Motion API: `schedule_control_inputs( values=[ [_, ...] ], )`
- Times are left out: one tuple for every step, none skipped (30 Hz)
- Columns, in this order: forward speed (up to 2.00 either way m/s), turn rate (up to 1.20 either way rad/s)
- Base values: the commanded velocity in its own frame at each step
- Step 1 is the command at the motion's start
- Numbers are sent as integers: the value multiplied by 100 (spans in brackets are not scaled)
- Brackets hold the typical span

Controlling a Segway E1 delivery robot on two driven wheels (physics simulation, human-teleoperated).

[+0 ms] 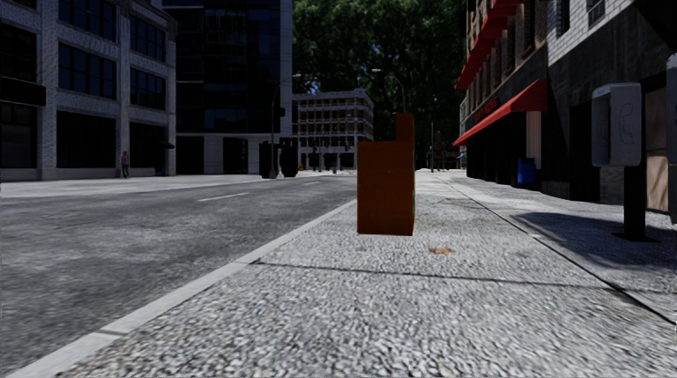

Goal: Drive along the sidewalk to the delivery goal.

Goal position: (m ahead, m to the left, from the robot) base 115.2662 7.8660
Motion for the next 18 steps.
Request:
schedule_control_inputs(
  values=[
    [117, -47],
    [120, -47],
    [123, -47],
    [123, -47],
    [126, -47],
    [130, -47],
    [139, -47],
    [200, -47],
    [200, -47],
    [200, -47],
    [200, -47],
    [200, -47],
    [200, -47],
    [200, -47],
    [200, -47],
    [200, -47],
    [200, -47],
    [200, -47]
  ],
)
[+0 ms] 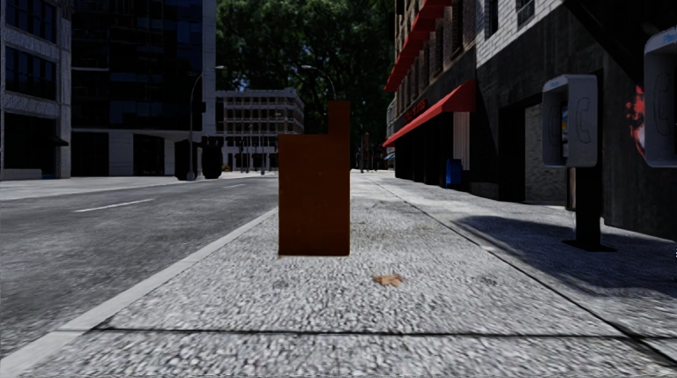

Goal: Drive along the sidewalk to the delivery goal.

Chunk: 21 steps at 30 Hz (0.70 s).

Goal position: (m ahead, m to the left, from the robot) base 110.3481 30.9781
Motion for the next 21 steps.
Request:
schedule_control_inputs(
  values=[
    [200, -51],
    [200, -62],
    [200, -62],
    [200, -66],
    [200, -67],
    [200, -67],
    [200, -67],
    [200, -67],
    [200, -67],
    [200, -67],
    [200, -67],
    [200, -67],
    [200, -67],
    [200, -67],
    [200, -67],
    [200, -63],
    [200, -59],
    [200, -55],
    [200, -54],
    [200, -53],
    [200, -52]
  ],
)
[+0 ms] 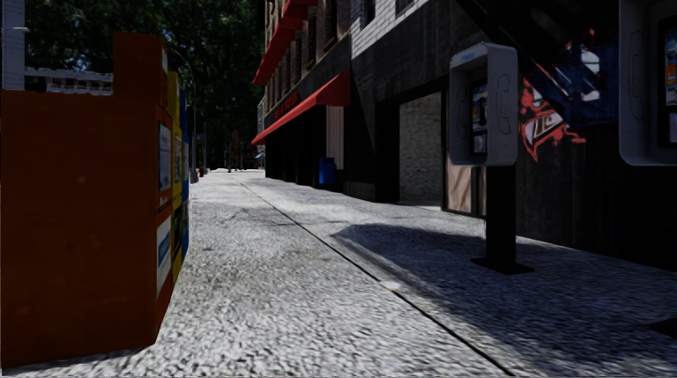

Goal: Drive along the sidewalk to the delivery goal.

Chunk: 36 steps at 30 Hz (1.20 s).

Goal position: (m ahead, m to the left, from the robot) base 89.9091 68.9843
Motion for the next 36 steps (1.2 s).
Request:
schedule_control_inputs(
  values=[
    [200, -52],
    [200, -51],
    [200, -50],
    [200, -45],
    [200, 0],
    [200, 0],
    [200, 0],
    [200, 0],
    [200, 0],
    [200, 0],
    [200, 0],
    [200, 4],
    [200, 14],
    [200, 17],
    [200, 17],
    [200, 18],
    [200, 18],
    [200, 18],
    [200, 19],
    [200, 19],
    [200, 19],
    [200, 19],
    [200, 23],
    [200, 25],
    [200, 25],
    [200, 25],
    [200, 26],
    [200, 30],
    [200, 35],
    [200, 35],
    [200, 37],
    [200, 37],
    [200, 38],
    [200, 38],
    [200, 38],
    [200, 38]
  ],
)
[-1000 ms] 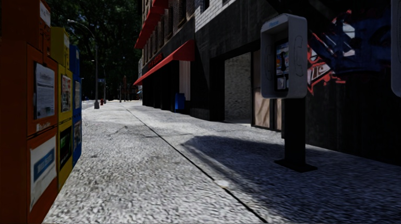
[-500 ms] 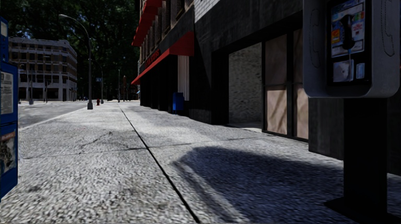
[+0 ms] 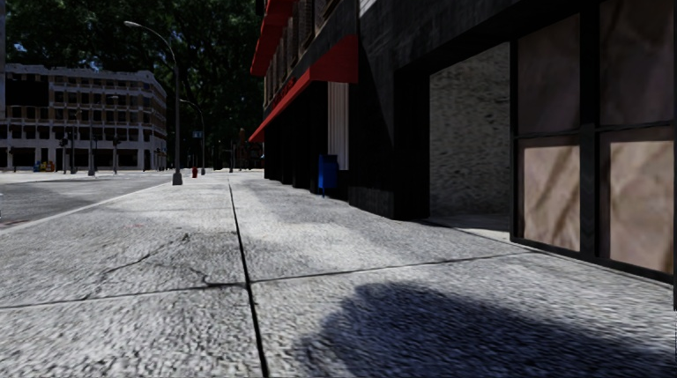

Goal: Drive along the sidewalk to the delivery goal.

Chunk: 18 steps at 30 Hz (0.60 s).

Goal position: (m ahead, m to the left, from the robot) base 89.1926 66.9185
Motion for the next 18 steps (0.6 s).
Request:
schedule_control_inputs(
  values=[
    [200, 38],
    [200, 38],
    [200, 38],
    [200, 38],
    [200, 38],
    [200, 38],
    [200, 38],
    [200, 38],
    [200, 38],
    [200, 38],
    [200, 38],
    [200, 38],
    [200, 38],
    [200, 38],
    [200, 38],
    [200, 38],
    [200, 38],
    [200, 38]
  ],
)
